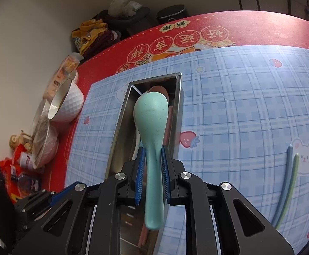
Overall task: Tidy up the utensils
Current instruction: 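Carry the mint green spoon to the steel tray, lower it, open the right gripper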
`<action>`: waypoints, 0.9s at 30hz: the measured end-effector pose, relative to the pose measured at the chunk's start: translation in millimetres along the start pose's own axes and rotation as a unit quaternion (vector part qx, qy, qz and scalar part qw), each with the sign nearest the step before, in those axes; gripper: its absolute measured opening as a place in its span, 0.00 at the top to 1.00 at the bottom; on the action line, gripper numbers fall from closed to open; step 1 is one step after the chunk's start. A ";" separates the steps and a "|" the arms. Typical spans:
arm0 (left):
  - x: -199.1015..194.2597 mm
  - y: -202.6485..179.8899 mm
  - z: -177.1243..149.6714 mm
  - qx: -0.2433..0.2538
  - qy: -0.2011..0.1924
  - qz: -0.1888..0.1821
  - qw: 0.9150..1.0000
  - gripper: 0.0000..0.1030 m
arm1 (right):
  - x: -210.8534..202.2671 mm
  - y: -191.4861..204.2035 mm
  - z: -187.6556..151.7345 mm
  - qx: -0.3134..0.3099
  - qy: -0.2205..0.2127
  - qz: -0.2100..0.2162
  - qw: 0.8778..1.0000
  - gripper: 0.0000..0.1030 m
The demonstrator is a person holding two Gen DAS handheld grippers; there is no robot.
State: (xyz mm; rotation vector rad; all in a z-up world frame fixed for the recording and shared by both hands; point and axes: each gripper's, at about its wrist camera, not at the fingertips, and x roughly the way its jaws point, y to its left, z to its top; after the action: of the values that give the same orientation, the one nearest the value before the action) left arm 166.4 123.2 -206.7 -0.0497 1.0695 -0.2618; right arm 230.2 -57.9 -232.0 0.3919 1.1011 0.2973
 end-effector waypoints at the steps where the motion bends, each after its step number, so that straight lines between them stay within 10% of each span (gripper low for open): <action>1: -0.3 1.5 -0.2 -0.001 0.000 0.000 1.000 0.85 | 3.5 1.8 1.3 0.002 0.002 -0.003 1.000 0.84; 12: -3.6 9.0 -2.0 -0.011 -0.003 0.004 1.000 0.81 | 29.7 14.5 14.3 0.001 0.011 -0.045 0.999 0.84; 19: -5.9 8.7 -3.5 -0.017 -0.007 0.012 1.000 0.53 | 19.1 27.5 18.6 -0.037 0.009 -0.003 0.999 0.83; 27: -12.0 -1.9 1.1 -0.010 -0.014 0.008 1.000 0.49 | -18.0 6.5 10.2 -0.043 -0.017 -0.008 0.999 0.83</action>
State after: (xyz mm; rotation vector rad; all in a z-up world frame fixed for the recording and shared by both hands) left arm 161.6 124.1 -195.6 -0.0626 1.0454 -0.2348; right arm 231.5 -61.3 -210.6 0.3098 1.0538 0.3222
